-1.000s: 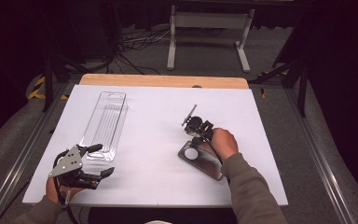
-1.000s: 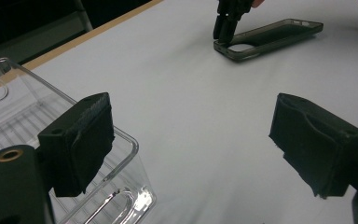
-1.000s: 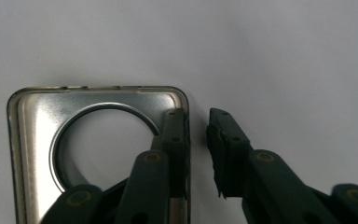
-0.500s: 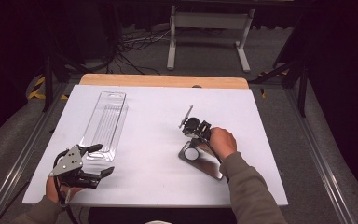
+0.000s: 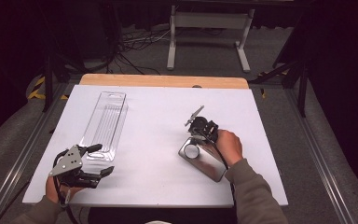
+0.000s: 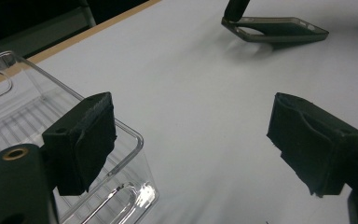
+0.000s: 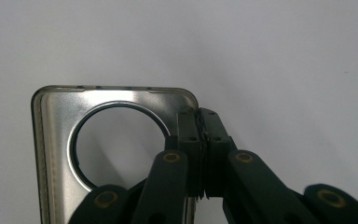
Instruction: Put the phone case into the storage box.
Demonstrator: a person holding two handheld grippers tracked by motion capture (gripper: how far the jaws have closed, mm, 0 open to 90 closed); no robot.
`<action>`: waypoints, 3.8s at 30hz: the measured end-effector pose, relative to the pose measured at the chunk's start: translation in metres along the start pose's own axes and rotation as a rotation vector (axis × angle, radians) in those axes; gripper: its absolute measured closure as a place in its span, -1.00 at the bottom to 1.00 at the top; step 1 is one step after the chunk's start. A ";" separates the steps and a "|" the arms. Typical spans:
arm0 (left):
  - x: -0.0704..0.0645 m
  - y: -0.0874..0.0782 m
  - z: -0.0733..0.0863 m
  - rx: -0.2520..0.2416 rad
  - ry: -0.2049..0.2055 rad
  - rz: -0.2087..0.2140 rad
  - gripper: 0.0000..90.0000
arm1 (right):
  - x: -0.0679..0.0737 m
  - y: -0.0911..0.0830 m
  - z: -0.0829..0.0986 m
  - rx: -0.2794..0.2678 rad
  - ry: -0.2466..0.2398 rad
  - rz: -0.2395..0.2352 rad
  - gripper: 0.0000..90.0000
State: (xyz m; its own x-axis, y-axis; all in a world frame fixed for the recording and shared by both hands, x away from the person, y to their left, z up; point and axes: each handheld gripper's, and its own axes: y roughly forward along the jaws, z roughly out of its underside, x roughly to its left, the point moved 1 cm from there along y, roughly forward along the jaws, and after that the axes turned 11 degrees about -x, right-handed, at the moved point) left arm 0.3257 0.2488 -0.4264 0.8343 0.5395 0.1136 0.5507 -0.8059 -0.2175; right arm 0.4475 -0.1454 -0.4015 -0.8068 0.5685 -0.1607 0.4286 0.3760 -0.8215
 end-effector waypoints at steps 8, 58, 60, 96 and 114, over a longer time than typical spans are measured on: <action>0.000 0.000 -0.001 -0.021 -0.007 -0.030 -0.74 | 0.000 -0.038 0.014 -0.254 0.066 0.057 0.98; -0.015 0.043 -0.044 -0.107 -0.042 -0.174 -0.80 | 0.030 -0.081 0.020 -0.787 0.146 0.318 0.97; -0.017 0.050 -0.048 -0.125 -0.061 -0.158 -0.79 | 0.032 -0.081 0.020 -0.792 0.145 0.322 0.98; -0.057 0.127 -0.078 -0.165 -0.121 -0.024 -0.23 | 0.069 -0.063 0.005 -0.852 0.106 0.371 0.97; -0.048 0.126 -0.076 -0.207 -0.149 -0.039 0.60 | 0.080 -0.063 0.004 -0.899 0.082 0.405 0.97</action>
State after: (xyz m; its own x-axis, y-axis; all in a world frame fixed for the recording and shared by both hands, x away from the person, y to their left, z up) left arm 0.3577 0.1028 -0.3860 0.8075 0.5891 -0.0290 0.5891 -0.8080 -0.0107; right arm 0.3544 -0.1268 -0.3653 -0.5150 0.8131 -0.2713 0.8427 0.5382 0.0135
